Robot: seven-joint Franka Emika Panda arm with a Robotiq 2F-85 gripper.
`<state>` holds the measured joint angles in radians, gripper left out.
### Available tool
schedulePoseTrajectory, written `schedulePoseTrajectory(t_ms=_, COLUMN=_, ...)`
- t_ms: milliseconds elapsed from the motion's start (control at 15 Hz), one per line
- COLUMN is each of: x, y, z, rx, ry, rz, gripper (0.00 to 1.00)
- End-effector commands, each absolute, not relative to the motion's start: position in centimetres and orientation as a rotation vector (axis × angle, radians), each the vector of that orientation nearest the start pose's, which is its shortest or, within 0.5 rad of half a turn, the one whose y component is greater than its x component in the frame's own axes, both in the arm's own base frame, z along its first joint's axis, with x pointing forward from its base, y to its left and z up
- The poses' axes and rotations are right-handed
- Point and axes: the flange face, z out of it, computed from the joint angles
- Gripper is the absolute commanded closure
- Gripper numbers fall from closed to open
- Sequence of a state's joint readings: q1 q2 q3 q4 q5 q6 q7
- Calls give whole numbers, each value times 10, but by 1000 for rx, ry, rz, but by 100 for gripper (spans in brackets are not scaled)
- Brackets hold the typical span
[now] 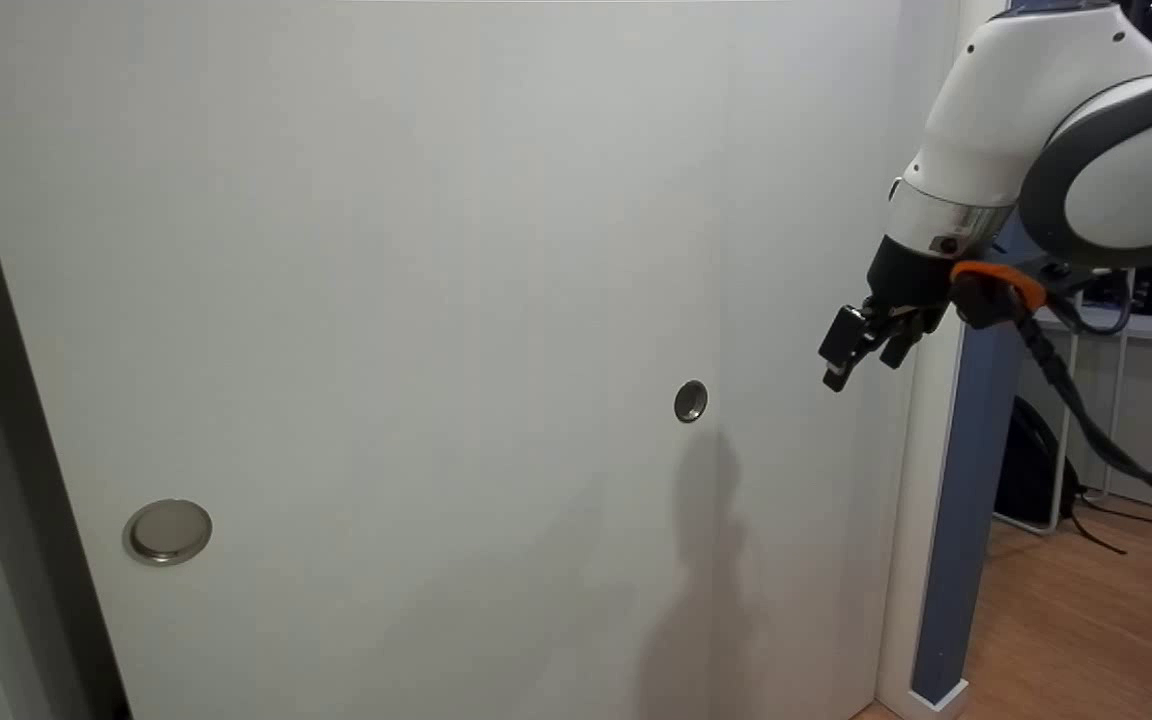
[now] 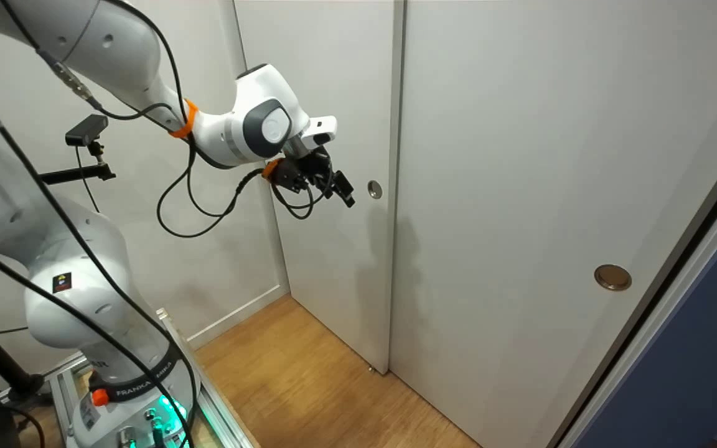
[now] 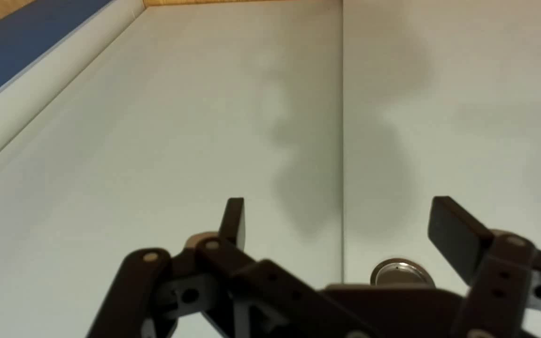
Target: Slide the white door to the right
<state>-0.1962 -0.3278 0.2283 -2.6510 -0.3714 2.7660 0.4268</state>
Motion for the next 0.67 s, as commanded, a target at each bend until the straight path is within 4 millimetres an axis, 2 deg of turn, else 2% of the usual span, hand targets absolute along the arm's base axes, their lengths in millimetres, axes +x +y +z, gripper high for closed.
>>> schedulePoseTrajectory(t_ms=0, x=474, y=26, z=376, rx=-3212, ry=171, rz=-792, gripper=0)
schedulePoseTrajectory(t_ms=67, x=452, y=25, z=382, rx=-3219, ry=145, rz=-789, gripper=0)
schedulePoseTrajectory(t_ms=267, x=468, y=24, z=374, rx=-3215, ry=159, rz=-762, gripper=0)
schedulePoseTrajectory(t_ms=533, x=471, y=26, z=374, rx=-3212, ry=157, rz=-762, gripper=0)
schedulePoseTrajectory(t_ms=600, x=483, y=25, z=369, rx=-3171, ry=160, rz=-779, gripper=0)
